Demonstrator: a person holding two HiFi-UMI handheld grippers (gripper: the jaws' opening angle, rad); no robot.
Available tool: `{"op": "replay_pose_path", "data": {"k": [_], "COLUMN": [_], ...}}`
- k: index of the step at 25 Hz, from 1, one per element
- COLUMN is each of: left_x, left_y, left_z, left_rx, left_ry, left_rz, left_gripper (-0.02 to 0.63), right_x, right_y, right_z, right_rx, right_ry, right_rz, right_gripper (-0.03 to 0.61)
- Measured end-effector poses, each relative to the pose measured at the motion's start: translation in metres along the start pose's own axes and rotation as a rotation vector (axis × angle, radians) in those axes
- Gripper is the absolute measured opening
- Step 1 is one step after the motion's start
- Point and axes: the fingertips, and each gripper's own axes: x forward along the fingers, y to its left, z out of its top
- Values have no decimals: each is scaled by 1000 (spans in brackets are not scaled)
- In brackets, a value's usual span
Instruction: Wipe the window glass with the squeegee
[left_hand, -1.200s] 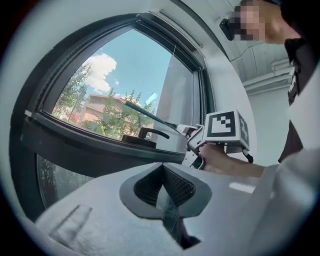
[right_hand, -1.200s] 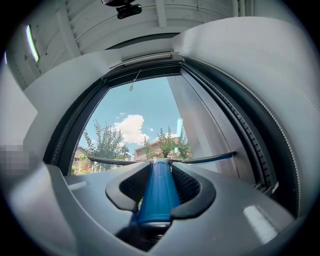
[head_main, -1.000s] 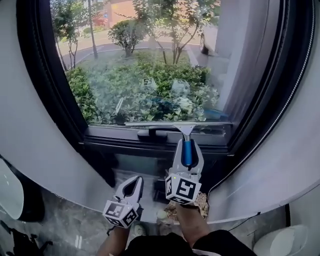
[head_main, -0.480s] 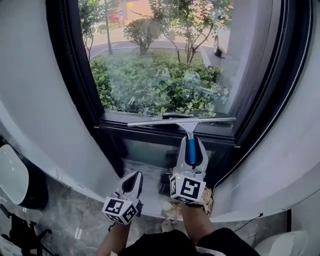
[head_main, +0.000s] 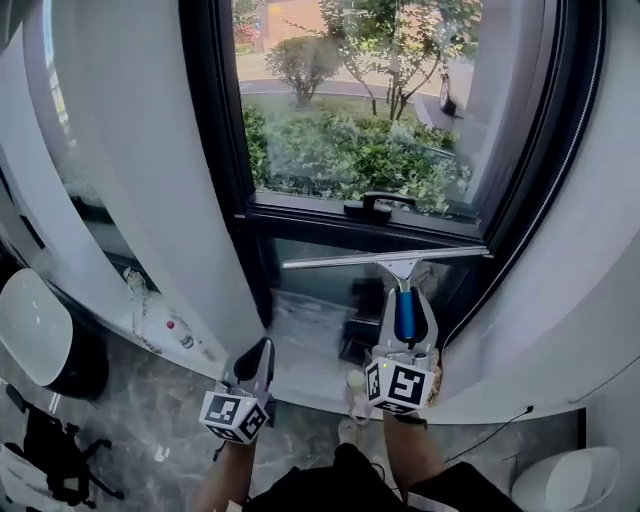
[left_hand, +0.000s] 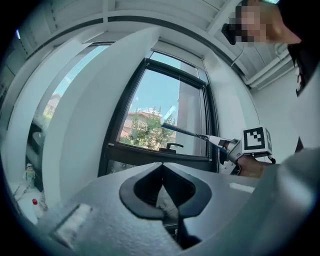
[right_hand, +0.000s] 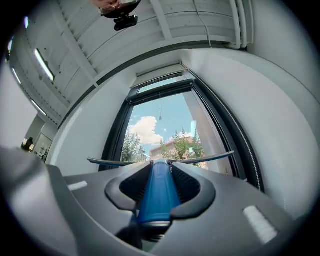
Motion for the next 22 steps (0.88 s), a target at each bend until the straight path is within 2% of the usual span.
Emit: {"op": "replay_pose_path", "data": {"k": [4, 12, 17, 19, 22], "left_x": [-43, -85, -102, -106, -106], "left_y": [-4, 2, -1, 6, 8], "left_z": [17, 13, 5, 5, 13], "left_rx": [46, 24, 71, 81, 53], "left_ry": [-91, -68, -37, -33, -55], "left_rz": [-9, 7, -2, 29, 93], "left_gripper": [0, 0, 0, 0, 0], "right_x": [-40, -102, -121, -124, -122], "right_y": [5, -10, -22, -25, -27], "right_z": [8, 15, 11, 9, 11], "right_rx": [21, 77, 64, 51, 45], "right_ry": [12, 68, 124, 138, 141], "right_rz": [12, 6, 70, 104, 142], "right_gripper": [130, 130, 130, 130, 130]}}
